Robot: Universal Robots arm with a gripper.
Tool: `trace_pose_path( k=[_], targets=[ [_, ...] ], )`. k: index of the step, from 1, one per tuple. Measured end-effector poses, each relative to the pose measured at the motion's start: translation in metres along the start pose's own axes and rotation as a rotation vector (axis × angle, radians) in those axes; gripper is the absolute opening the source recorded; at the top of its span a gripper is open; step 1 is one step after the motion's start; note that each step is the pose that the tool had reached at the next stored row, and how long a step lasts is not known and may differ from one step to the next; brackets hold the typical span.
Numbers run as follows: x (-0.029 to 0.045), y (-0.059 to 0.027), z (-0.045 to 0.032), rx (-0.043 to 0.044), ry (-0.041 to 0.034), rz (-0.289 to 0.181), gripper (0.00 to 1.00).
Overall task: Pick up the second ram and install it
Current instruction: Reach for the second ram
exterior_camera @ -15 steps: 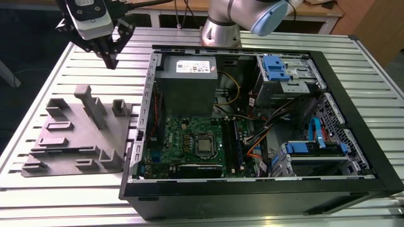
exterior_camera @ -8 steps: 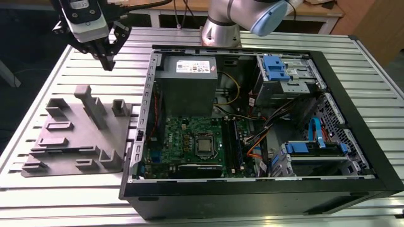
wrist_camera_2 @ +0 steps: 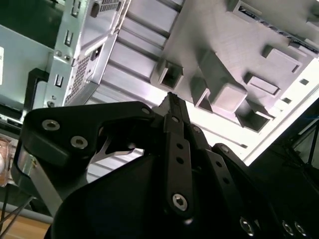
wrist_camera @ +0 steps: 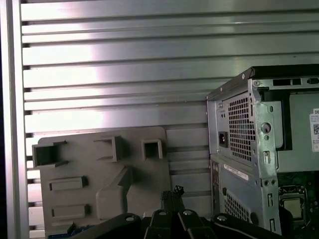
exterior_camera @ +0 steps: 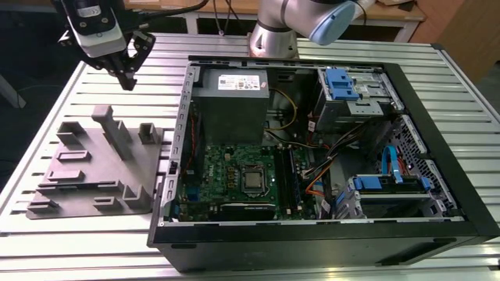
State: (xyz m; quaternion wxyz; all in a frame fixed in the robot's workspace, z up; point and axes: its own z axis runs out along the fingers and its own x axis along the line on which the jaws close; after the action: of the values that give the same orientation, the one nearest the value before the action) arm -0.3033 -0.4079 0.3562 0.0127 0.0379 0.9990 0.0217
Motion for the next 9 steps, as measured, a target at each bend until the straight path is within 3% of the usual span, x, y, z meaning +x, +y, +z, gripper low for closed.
trace_pose_path(
  k=[9],
  targets=[
    [0.0154, -0.0082, 0.0068, 0.0, 0.0, 0.0, 0.07]
  ],
)
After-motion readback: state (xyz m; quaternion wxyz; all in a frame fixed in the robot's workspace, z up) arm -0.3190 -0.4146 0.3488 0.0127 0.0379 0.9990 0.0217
